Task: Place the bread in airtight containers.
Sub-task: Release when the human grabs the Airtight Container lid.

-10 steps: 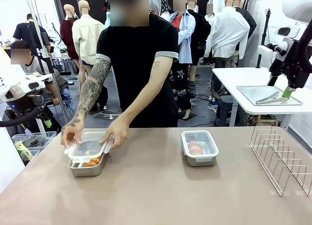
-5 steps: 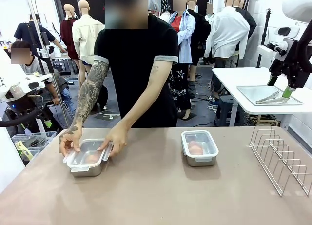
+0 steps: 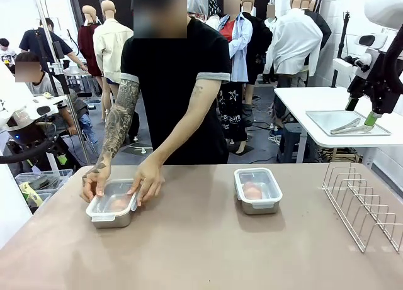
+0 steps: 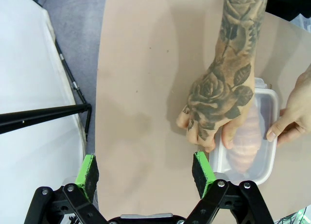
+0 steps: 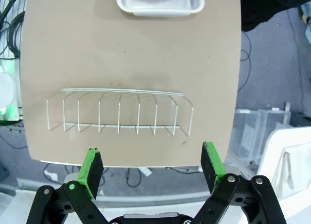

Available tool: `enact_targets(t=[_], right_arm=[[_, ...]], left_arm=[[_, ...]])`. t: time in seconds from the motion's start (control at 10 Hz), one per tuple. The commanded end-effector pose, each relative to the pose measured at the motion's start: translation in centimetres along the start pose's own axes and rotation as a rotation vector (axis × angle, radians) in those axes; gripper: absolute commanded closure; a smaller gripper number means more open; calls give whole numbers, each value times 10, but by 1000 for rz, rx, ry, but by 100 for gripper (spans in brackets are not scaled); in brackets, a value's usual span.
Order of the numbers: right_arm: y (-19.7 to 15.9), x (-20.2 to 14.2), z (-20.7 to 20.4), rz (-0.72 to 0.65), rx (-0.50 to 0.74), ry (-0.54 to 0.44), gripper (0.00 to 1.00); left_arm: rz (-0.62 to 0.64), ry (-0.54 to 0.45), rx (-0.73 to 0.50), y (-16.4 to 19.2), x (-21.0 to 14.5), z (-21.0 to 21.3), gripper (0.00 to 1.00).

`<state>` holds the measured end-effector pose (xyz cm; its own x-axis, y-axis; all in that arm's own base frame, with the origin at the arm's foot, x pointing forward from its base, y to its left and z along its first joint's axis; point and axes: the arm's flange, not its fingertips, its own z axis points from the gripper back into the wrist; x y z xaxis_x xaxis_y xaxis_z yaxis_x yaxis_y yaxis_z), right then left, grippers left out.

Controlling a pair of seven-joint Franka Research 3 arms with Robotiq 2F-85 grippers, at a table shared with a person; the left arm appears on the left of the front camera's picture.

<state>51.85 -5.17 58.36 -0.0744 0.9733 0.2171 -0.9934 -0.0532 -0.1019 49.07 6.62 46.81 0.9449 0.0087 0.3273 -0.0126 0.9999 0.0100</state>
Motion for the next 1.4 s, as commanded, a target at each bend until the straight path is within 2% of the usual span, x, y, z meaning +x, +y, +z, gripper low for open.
enact_targets(t=[0.0, 1.3], right_arm=[[0, 1, 0, -11, -2, 20, 0], [0, 1, 0, -11, -2, 20, 0]], left_arm=[[0, -1, 0, 0, 0, 0, 0], [0, -1, 0, 0, 0, 0, 0]])
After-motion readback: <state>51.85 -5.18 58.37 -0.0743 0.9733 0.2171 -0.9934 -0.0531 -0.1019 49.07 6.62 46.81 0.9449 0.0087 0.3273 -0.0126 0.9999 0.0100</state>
